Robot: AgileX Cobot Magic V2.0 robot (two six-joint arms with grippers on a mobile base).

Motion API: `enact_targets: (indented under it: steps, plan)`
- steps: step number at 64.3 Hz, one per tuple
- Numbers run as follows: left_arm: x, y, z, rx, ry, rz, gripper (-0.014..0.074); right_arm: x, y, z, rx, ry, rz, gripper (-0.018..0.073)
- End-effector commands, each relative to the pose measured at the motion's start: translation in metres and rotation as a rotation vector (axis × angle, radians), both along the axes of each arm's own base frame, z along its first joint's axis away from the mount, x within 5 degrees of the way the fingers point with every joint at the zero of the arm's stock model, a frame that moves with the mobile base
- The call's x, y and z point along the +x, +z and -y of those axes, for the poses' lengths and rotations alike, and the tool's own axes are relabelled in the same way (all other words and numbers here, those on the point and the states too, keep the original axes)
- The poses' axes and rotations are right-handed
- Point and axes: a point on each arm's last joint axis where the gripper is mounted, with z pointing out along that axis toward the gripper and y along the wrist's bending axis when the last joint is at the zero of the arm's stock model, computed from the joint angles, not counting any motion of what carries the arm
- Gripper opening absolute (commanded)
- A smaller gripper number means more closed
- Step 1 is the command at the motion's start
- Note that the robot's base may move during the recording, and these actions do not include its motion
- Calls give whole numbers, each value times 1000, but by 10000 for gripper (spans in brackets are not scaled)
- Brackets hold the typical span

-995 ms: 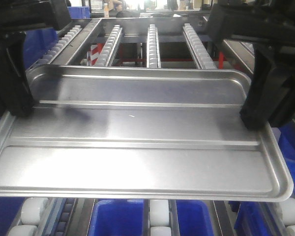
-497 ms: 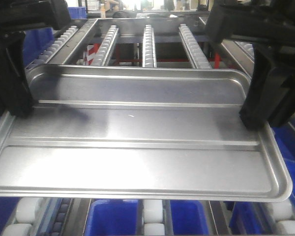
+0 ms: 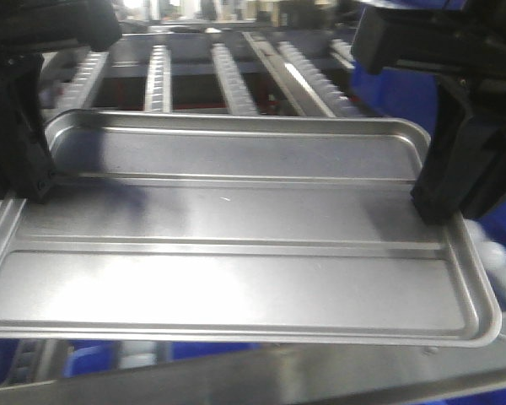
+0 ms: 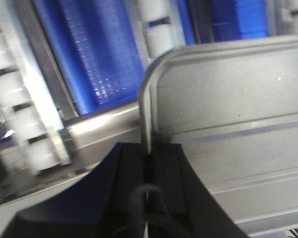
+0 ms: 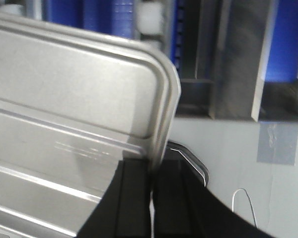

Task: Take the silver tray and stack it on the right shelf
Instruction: 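Hold the tray level in both grippers while the base drives to another shelf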

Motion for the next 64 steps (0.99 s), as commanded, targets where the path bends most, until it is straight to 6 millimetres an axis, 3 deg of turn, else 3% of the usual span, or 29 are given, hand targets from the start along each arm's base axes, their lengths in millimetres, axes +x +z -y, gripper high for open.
enact_targets:
  steps: [1,64]
  plan:
    - [-2,15,1,-22,-35,51,-93,4,15,0,28,25,88,56]
    - [-3,15,1,-25,-34,48,-93,3,15,0,28,25,87,56]
